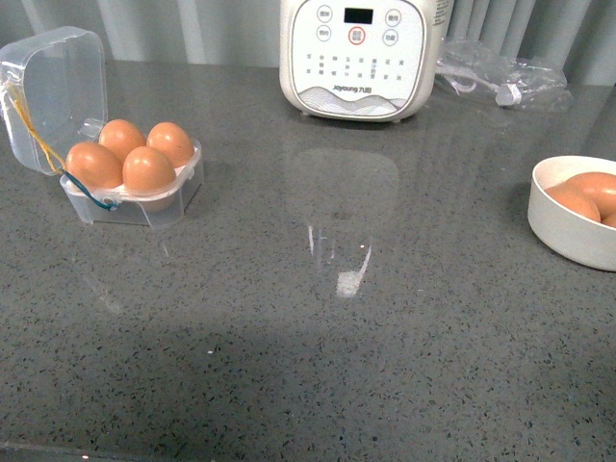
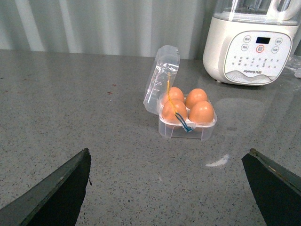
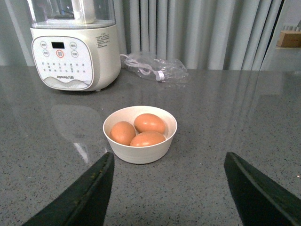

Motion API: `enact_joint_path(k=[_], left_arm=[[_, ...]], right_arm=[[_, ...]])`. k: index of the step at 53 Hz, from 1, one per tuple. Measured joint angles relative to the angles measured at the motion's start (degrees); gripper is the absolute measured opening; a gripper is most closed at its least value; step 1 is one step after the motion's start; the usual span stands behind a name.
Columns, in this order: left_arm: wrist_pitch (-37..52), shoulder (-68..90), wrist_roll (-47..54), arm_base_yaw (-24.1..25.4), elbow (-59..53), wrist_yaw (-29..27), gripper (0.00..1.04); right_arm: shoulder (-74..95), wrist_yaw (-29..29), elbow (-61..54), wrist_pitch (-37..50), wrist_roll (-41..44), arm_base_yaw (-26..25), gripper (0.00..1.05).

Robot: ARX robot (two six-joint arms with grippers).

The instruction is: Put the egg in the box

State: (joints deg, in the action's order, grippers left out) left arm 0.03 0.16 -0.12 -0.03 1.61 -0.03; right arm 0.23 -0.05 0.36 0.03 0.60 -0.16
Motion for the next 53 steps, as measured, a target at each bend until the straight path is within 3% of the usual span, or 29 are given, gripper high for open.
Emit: enact_joint_path(k=[6,8,37,39,45,53], left_arm=[[0.00,0.00,0.00,0.00,0.00,0.00,0.98],[0.00,0.00,0.00,0.00,0.00,0.00,0.98],[0.00,0.00,0.00,0.00,0.00,0.00,0.98],[-2.23,1.29,0.00,-0.52,0.66,-1.64,0.98],[-23.32,14.47,0.00,-2.78,8.68,-9.11,0.98],[-25.22,17.33,0.00,-3.63,10.47,-9.31,0.98]], right_arm=[[0.00,0.00,0.00,0.00,0.00,0.00,0.97],[0.00,0.00,0.00,0.00,-0.09,0.00,0.99],[0.00,0.00,0.00,0.00,-0.04,0.00,0.97],[0.00,0.00,0.00,0.00,-0.04,0.00,0.97],[0.00,0.00,0.00,0.00,-0.04,0.00,0.97],[0.00,0.00,0.00,0.00,-0.04,0.00,0.97]])
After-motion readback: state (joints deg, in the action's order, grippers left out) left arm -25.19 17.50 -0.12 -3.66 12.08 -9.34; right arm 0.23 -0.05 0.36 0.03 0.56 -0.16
